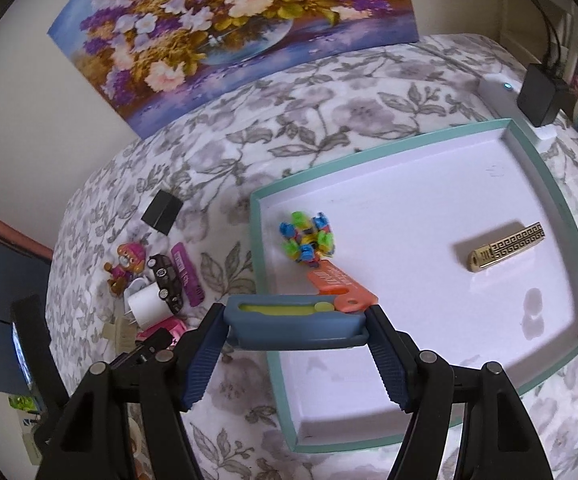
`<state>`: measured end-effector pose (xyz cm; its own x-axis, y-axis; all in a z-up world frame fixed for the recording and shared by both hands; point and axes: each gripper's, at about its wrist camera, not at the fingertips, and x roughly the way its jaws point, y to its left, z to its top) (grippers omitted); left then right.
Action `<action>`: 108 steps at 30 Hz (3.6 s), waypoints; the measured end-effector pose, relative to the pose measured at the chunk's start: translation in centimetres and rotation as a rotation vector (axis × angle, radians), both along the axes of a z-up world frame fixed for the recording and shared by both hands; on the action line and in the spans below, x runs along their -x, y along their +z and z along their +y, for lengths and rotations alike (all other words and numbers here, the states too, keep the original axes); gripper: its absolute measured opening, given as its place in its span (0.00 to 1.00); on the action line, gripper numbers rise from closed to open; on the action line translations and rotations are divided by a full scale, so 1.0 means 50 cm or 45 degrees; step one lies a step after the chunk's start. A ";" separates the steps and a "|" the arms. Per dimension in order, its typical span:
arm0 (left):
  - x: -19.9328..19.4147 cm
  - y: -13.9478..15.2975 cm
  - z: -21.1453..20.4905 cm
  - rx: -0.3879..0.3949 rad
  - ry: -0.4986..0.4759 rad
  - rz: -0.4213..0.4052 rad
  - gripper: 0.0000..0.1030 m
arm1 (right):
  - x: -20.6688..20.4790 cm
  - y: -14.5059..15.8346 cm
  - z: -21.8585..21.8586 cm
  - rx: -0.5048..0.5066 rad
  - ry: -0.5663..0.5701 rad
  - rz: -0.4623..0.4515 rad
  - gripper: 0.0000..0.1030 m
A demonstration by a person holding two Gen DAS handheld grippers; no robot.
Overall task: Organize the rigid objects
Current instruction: 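Grasp the pink smartwatch band with the left gripper while the right lifts the knife toy, then carry the band in the left gripper over the tray while the right releases the knife toy inside, then lower the pink band into the tray and open the left gripper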
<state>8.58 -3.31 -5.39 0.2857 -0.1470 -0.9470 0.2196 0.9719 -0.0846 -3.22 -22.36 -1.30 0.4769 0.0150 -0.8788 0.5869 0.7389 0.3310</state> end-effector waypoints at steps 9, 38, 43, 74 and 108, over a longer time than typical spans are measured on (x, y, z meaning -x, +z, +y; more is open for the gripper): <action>0.006 -0.007 -0.028 -0.032 -0.064 -0.049 0.65 | 0.016 -0.004 -0.028 -0.030 -0.049 0.007 0.70; 0.164 0.138 -0.185 0.129 -0.321 -0.287 0.64 | 0.096 0.004 -0.136 -0.016 -0.267 0.043 0.70; 0.212 0.115 -0.253 0.064 -0.424 -0.290 0.64 | 0.131 0.000 -0.180 0.012 -0.345 0.076 0.70; 0.241 0.003 -0.311 -0.066 -0.496 -0.156 0.65 | 0.136 -0.107 -0.213 0.058 -0.311 0.362 0.71; 0.146 0.064 -0.201 0.001 -0.202 -0.179 0.85 | 0.143 -0.036 -0.200 0.203 -0.300 0.288 1.00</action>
